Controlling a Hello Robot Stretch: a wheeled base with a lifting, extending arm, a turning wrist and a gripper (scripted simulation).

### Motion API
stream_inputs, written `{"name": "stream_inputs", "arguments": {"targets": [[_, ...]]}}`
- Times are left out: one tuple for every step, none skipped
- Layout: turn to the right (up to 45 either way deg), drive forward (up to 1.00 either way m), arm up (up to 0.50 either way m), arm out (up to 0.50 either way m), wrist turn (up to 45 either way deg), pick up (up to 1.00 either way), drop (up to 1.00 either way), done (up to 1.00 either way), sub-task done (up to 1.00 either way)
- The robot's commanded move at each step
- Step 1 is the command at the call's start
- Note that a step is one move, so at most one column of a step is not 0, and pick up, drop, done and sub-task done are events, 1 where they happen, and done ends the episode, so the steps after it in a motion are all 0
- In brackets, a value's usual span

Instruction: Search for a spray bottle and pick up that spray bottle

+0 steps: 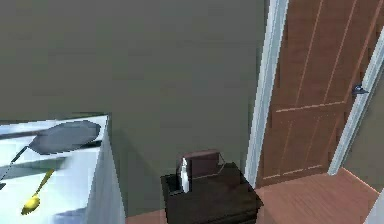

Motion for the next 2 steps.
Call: {"name": "stream_inputs", "arguments": {"targets": [[0.0, 0.1, 0.0, 0.0, 0.0, 0.0, 0.0, 0.0, 0.0], [-45.0, 0.0, 0.0, 0.0, 0.0, 0.0, 0.0, 0.0, 0.0]]}}
